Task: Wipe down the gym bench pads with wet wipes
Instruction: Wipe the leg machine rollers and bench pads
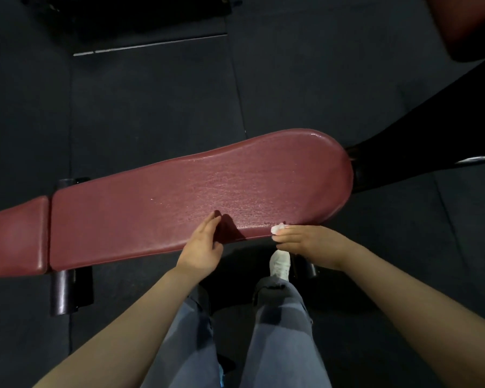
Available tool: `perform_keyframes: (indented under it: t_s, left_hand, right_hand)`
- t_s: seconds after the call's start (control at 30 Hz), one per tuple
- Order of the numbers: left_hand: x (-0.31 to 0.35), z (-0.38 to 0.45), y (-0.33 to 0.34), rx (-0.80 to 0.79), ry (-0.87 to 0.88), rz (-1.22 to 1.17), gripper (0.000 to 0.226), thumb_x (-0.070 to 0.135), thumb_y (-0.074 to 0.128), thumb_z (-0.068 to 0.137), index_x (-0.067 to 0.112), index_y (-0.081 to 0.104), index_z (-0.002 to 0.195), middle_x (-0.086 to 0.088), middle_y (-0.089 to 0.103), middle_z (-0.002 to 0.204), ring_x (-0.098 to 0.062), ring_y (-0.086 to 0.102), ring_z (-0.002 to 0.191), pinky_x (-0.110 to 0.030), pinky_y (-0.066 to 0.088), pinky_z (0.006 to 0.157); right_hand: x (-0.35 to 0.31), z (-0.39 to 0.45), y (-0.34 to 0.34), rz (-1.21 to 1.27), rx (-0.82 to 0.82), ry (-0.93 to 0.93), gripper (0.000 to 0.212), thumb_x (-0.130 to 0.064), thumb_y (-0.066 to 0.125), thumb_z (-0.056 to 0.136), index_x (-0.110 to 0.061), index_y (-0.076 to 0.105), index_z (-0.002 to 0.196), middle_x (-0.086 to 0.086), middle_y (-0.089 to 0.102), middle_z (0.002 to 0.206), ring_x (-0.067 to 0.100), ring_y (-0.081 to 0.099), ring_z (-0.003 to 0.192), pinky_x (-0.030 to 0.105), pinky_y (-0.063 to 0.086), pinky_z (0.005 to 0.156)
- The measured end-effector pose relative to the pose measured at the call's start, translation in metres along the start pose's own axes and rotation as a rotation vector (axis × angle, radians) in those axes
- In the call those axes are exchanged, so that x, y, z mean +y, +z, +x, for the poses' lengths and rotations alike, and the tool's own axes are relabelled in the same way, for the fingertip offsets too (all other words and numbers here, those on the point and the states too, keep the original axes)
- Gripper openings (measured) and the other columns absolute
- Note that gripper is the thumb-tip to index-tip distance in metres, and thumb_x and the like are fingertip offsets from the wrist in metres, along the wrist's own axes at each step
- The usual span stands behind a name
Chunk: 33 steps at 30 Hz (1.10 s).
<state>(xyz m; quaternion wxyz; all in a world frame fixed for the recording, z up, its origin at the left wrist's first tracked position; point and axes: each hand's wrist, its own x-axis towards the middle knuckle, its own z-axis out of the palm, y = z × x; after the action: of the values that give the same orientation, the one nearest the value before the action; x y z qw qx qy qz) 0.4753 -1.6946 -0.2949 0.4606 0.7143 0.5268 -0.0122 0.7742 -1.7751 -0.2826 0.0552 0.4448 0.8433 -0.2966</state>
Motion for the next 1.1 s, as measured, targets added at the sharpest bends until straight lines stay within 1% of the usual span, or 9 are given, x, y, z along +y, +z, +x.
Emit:
perform_keyframes:
  t_s: [0.17,0.27,0.37,0.47,0.6,0.67,0.83,0.97,1.1]
  left_hand:
    - [0.028,0.014,0.011,-0.005,0.097,0.053,0.068,0.003,0.052,0.089,0.015,0.031,0.153,0.002,0.021,0.163,-0.018,0.021,0.149,-0.037,0.024,0.121]
    - [0.045,0.024,0.013,-0.012,0.131,0.047,0.068,0.003,0.053,0.089,0.014,0.031,0.153,0.000,0.022,0.163,-0.020,0.021,0.149,-0.041,0.027,0.121]
    - [0.059,0.037,0.014,-0.024,0.157,0.071,0.071,0.005,0.055,0.089,0.015,0.030,0.154,-0.001,0.020,0.163,-0.021,0.020,0.149,-0.042,0.024,0.121]
    - [0.068,0.052,0.015,-0.046,0.151,0.133,0.073,0.010,0.056,0.090,0.018,0.025,0.156,-0.001,0.013,0.165,-0.023,0.015,0.150,-0.042,0.019,0.123]
    - [0.076,0.068,0.015,-0.038,0.134,0.189,0.074,0.013,0.055,0.092,0.018,0.020,0.157,-0.003,0.008,0.166,-0.026,0.010,0.152,-0.042,0.016,0.123]
    - [0.078,0.070,0.018,-0.050,0.121,0.238,0.076,0.014,0.055,0.093,0.017,0.016,0.158,-0.003,0.003,0.167,-0.026,0.006,0.152,-0.042,0.015,0.124]
    - [0.078,0.066,0.022,-0.058,0.118,0.315,0.081,0.013,0.051,0.093,0.019,0.005,0.159,0.000,-0.011,0.166,-0.020,-0.006,0.153,-0.038,0.010,0.125]
    - [0.076,0.067,0.018,-0.083,0.123,0.288,0.081,0.012,0.052,0.093,0.022,0.006,0.159,0.002,-0.010,0.166,-0.017,-0.005,0.153,-0.033,0.008,0.124]
    - [0.073,0.072,0.013,-0.126,0.107,0.290,0.082,0.016,0.053,0.091,0.026,0.008,0.159,0.007,-0.008,0.166,-0.015,-0.001,0.153,-0.033,0.014,0.123]
  right_hand:
    - [-0.003,-0.047,0.003,0.232,0.266,0.301,0.067,0.013,0.056,0.081,-0.024,0.055,0.137,-0.015,0.038,0.150,-0.003,0.026,0.141,0.018,0.029,0.112]
    - [-0.012,-0.061,0.010,0.379,0.401,0.485,0.059,0.008,0.053,0.087,-0.027,0.057,0.134,-0.023,0.037,0.145,-0.012,0.028,0.136,0.019,0.028,0.115]
    - [-0.011,-0.067,0.004,0.534,0.663,0.671,0.051,0.004,0.052,0.091,-0.028,0.060,0.130,-0.021,0.051,0.135,-0.009,0.045,0.126,0.011,0.034,0.107]
    - [0.010,-0.059,-0.025,0.686,0.933,0.802,0.047,0.002,0.050,0.091,-0.025,0.063,0.127,-0.017,0.061,0.126,-0.008,0.053,0.119,0.006,0.036,0.099]
    - [0.061,-0.010,-0.088,0.683,1.148,0.870,0.043,-0.005,0.043,0.091,-0.020,0.063,0.127,-0.011,0.063,0.127,-0.011,0.051,0.115,-0.001,0.033,0.096]
    - [0.087,0.020,-0.115,0.590,1.130,0.884,0.045,-0.003,0.041,0.091,-0.017,0.062,0.129,-0.004,0.059,0.134,-0.002,0.049,0.122,0.001,0.029,0.102]
    - [0.112,0.047,-0.102,0.370,0.725,0.749,0.045,0.006,0.038,0.096,-0.007,0.055,0.135,0.010,0.049,0.145,0.022,0.040,0.138,0.025,0.023,0.117]
    - [0.076,0.008,-0.053,0.295,0.857,0.793,0.043,0.013,0.044,0.091,-0.001,0.060,0.128,0.016,0.053,0.139,0.029,0.045,0.135,0.041,0.035,0.113]
    - [0.007,-0.029,0.005,0.329,0.918,0.896,0.055,0.016,0.051,0.089,-0.006,0.050,0.138,0.006,0.046,0.146,0.020,0.041,0.137,0.040,0.038,0.110]
